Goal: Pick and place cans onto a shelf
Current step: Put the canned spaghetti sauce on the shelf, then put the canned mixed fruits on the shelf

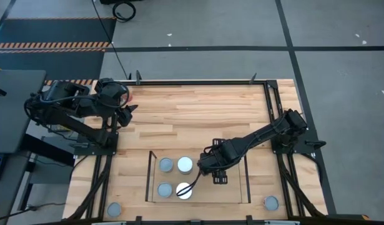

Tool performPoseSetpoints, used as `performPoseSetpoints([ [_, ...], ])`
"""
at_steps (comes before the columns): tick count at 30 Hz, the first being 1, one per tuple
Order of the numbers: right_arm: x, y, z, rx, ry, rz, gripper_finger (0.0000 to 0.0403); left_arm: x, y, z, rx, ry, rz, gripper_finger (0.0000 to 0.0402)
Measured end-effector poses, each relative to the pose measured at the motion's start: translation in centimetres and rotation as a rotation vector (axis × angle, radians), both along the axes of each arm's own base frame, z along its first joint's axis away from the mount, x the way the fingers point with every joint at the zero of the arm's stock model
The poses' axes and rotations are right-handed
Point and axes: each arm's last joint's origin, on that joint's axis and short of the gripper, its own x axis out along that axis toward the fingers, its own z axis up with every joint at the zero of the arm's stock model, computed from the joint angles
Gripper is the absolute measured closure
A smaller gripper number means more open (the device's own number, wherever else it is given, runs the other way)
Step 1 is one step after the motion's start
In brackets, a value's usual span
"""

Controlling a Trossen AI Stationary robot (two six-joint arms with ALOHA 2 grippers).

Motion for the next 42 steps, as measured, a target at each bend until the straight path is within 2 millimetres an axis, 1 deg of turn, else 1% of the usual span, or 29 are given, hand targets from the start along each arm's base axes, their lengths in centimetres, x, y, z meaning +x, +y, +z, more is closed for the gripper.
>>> performPoseSetpoints([
  [13,0.1,0.1,0.0,0.005,-0.011,0.023,0.0085,0.0,0.1,0.0,0.016,-0.013,0.026,0.0049],
  [15,0.0,0.0,0.1,0.011,-0.008,0.030,0.0085,0.0,0.1,0.1,0.012,-0.019,0.034,0.0049],
  [18,-0.5,0.0,0.8,0.044,0.004,0.040,0.0085,0.0,0.1,0.1,0.008,-0.021,0.034,0.0049],
  [21,-1.5,-0.2,2.4,0.076,-0.009,0.046,0.0085,0.0,0.1,0.0,0.000,-0.025,0.036,0.0049],
  [23,-2.3,-0.5,3.9,0.089,-0.045,0.041,0.0085,0.0,0.2,0.0,-0.010,-0.034,0.054,0.0049],
  [26,-3.8,-1.4,6.6,0.061,-0.158,0.020,0.0085,0.1,0.7,0.0,-0.021,-0.046,0.107,0.0049],
  [30,-5.8,-2.9,10.3,-0.022,-0.360,-0.029,0.0085,0.5,1.5,-0.2,-0.035,-0.056,0.208,0.0049],
  [33,-7.0,-3.8,12.5,-0.081,-0.494,-0.054,0.0085,0.9,2.4,-0.3,-0.042,-0.063,0.292,0.0049],
  [38,-8.6,-4.8,14.5,-0.147,-0.594,-0.028,0.0085,1.3,4.4,-0.6,-0.026,-0.049,0.430,0.0049],
  [42,-8.8,-5.9,15.4,-0.208,-0.656,-0.037,0.0085,1.7,6.4,-0.9,0.016,-0.031,0.572,0.0049],
])
